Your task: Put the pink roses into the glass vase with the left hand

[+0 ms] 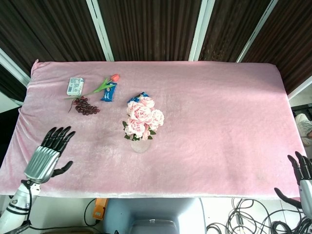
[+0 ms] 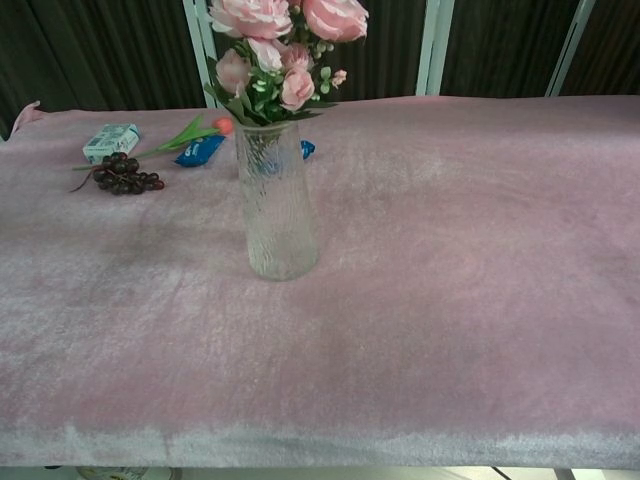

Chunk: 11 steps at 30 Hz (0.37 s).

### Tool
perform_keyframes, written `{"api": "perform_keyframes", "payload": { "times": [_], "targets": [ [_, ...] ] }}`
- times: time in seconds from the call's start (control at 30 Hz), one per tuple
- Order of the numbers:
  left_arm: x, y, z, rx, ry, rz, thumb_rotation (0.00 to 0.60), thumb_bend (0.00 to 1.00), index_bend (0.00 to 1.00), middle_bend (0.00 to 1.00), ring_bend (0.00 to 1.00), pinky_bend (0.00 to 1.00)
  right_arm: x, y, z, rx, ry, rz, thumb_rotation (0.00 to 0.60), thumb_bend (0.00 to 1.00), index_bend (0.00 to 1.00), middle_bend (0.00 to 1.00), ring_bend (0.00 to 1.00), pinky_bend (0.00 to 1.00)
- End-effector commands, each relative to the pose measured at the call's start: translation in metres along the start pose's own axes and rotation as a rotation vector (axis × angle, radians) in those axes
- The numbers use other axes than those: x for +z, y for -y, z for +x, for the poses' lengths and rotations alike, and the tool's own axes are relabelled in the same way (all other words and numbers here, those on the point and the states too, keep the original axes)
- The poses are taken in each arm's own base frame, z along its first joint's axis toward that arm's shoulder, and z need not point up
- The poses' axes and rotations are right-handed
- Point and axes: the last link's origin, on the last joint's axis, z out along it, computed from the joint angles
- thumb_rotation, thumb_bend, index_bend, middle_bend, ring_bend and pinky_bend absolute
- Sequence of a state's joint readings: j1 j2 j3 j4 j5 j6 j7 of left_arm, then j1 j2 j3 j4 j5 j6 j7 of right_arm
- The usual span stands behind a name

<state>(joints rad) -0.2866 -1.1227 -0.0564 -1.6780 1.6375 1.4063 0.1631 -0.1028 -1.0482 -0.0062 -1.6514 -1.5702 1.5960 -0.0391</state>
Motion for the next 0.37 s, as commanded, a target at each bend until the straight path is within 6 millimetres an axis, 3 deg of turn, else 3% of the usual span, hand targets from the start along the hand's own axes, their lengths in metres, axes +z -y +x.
{"api": "perform_keyframes", "payload": {
  "times": [0.03, 0.37],
  "targets": [
    [-0.0476, 0.0263, -0.0473, 0.012, 0.025, 0.078, 0.6, 0.26, 0.0, 0.0, 0.0, 0.0, 0.0077, 0.0019, -0.0047, -0.009, 0.011, -0.019, 0.6, 0.3, 0.0, 0.0, 0.0, 0.0],
    [-0.0395, 0.0263, -0.0544, -0.004, 0.018, 0.067, 0.6, 0.27, 0.0, 0.0, 0.0, 0.0, 0.0123, 0.0044, -0.0091, -0.025, 0.028, -0.029, 0.6, 0.3, 0.0, 0.0, 0.0, 0.0]
  ]
}}
